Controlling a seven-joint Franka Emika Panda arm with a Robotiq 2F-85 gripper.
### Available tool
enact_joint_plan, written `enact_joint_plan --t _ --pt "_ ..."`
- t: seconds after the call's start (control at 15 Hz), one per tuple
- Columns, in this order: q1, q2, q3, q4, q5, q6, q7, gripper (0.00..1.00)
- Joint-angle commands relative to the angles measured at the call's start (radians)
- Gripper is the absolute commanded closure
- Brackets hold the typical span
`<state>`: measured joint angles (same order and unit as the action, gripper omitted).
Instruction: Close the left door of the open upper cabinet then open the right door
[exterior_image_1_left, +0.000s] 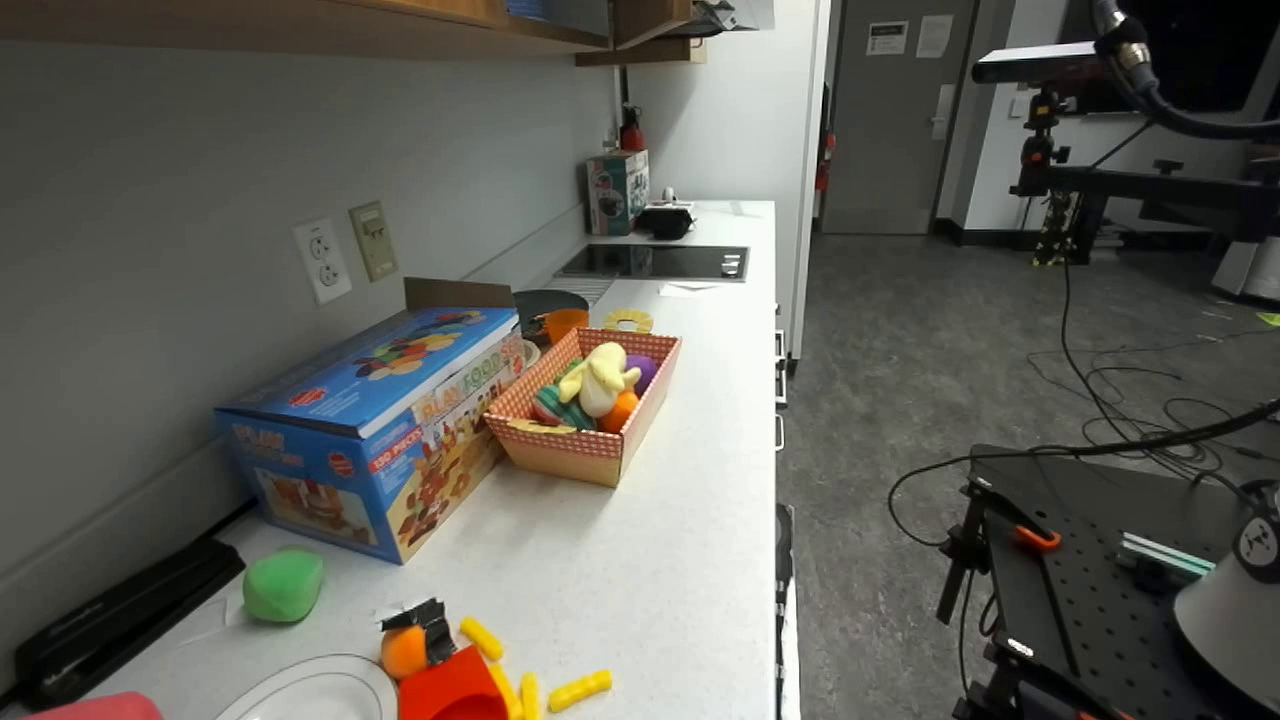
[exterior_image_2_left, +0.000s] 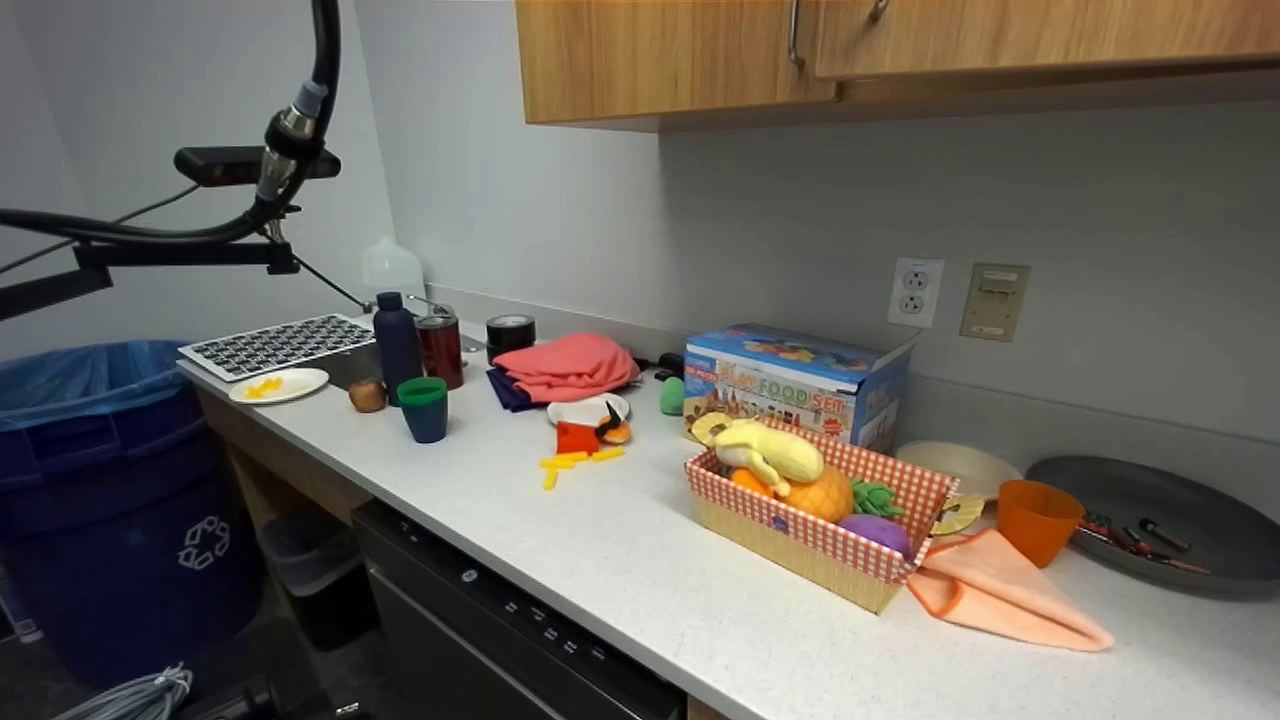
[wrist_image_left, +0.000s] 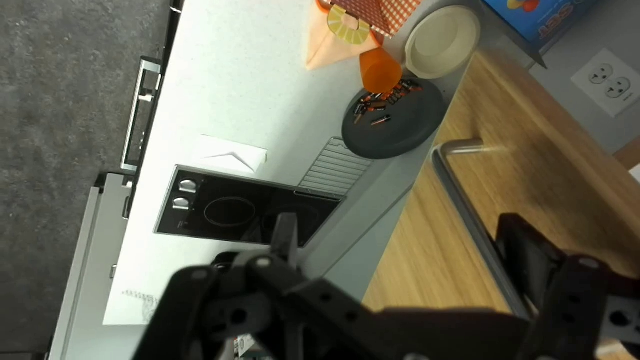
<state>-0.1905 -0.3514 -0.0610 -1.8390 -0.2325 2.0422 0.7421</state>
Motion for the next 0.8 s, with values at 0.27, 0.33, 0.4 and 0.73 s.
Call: enact_joint_plan --t 0.27,0.33,0.4,0.73 --pt "-0.074 -0.021 0.016 -0.007 -0.131 0.058 0.068 0.0" --pt "-0.075 -0.023 0.017 -0.01 -0.135 0.059 0.068 0.0" --pt "-0.077 -0.027 0.018 -0.013 -0.138 0.059 0.066 0.0" --pt "-0.017 -0.013 0.025 -0.027 -0.026 0.036 0.012 0.0"
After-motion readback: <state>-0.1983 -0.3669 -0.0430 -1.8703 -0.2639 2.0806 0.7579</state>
